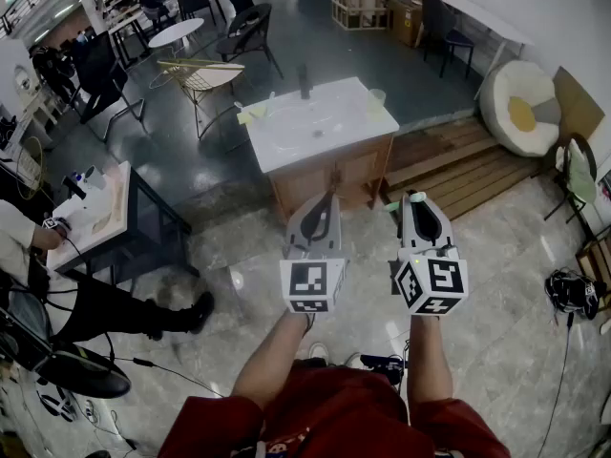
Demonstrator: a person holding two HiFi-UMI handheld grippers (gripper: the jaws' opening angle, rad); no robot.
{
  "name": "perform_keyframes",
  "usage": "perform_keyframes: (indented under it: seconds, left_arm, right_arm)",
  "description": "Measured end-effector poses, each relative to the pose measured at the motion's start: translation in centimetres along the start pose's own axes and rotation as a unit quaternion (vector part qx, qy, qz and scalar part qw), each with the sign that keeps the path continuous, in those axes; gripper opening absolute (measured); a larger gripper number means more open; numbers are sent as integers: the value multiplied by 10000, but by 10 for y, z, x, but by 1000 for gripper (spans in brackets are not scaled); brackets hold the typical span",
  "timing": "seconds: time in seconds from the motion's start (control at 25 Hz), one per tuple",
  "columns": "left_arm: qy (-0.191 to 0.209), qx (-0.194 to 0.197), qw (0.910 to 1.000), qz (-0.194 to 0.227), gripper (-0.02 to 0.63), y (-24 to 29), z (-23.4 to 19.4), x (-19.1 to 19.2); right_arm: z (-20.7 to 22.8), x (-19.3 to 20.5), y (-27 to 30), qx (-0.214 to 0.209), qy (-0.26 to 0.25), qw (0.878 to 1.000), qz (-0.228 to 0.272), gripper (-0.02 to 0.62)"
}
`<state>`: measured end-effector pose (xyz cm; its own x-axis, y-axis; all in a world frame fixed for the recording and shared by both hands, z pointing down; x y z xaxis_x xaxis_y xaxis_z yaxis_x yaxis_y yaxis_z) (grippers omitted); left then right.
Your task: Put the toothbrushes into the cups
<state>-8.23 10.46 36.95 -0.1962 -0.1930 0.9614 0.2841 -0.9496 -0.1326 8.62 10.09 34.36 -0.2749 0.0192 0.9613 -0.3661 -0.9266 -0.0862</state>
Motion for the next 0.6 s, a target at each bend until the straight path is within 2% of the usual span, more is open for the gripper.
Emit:
perform_keyframes:
  seconds: [0.24, 0.6]
  left_arm:
    - [-20, 39, 10000, 37, 28, -12, 9, -7]
    - [0, 162, 9997, 196, 28, -13, -2, -12]
  right_arm:
    - [-5, 1, -13, 2, -26, 10000, 6, 43]
    - [-20, 5, -7, 65, -159, 9998, 32, 44]
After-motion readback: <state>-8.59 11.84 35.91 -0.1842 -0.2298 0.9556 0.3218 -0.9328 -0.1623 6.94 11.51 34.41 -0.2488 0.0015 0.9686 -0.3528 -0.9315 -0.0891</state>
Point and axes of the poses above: the fingertips, and each gripper's own axes: y forward along the fingers, z to its right, x out of its underside, the point moved 5 cm from there along -y, backward along the fingers, and after that the axes turned 13 degrees about y, right-handed, at the moved point
